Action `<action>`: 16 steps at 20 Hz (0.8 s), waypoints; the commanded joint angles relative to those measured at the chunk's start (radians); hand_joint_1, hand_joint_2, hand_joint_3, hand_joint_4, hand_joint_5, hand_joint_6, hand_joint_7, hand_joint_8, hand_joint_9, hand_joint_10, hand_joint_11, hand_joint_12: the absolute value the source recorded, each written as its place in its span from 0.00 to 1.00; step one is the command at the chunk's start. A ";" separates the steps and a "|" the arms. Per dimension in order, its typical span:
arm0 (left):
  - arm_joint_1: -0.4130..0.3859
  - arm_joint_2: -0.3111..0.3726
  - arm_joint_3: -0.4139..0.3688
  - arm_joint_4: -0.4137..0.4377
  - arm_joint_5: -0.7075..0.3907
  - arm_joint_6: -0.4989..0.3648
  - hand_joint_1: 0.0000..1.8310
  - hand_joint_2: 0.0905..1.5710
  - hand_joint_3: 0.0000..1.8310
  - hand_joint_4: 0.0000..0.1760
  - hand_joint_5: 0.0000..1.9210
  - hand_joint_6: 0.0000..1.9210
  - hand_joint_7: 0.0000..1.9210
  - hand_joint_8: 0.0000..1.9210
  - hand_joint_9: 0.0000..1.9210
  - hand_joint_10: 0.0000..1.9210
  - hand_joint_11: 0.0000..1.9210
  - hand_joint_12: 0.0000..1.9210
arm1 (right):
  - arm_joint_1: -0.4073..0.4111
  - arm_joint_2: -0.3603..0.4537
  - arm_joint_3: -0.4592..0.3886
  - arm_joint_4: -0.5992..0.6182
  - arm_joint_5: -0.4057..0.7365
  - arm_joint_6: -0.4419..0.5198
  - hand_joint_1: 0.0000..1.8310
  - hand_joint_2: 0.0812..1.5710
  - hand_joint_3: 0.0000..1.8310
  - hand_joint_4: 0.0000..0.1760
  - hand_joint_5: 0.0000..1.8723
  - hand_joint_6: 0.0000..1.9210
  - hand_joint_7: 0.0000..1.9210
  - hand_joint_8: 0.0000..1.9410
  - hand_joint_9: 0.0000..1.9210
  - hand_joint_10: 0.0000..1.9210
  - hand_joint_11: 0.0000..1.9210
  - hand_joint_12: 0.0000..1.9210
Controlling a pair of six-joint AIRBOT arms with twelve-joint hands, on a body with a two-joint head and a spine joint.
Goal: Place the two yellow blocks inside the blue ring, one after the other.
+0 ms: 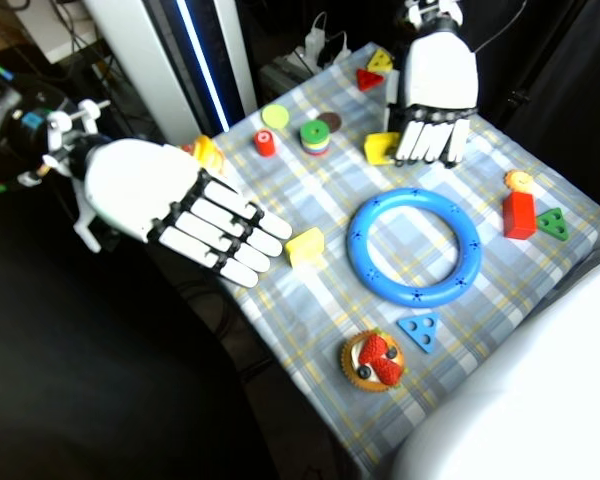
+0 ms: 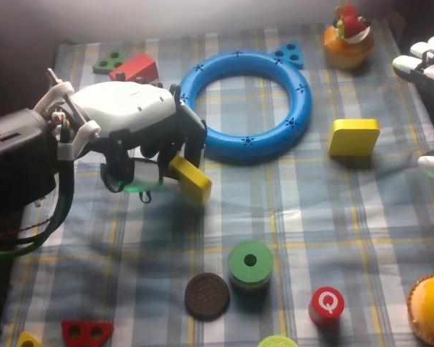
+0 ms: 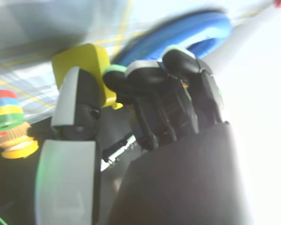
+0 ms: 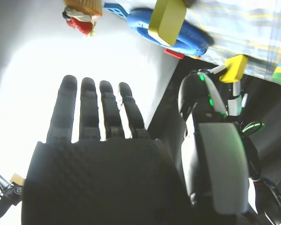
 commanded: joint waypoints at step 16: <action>-0.049 -0.018 0.014 -0.010 -0.204 -0.031 0.67 0.75 0.00 0.00 0.42 0.54 0.44 0.77 0.35 0.97 0.15 1.00 | 0.004 0.000 0.006 -0.004 0.128 0.006 0.29 0.80 0.00 0.00 0.00 0.00 0.00 0.00 0.00 0.00 0.00 0.00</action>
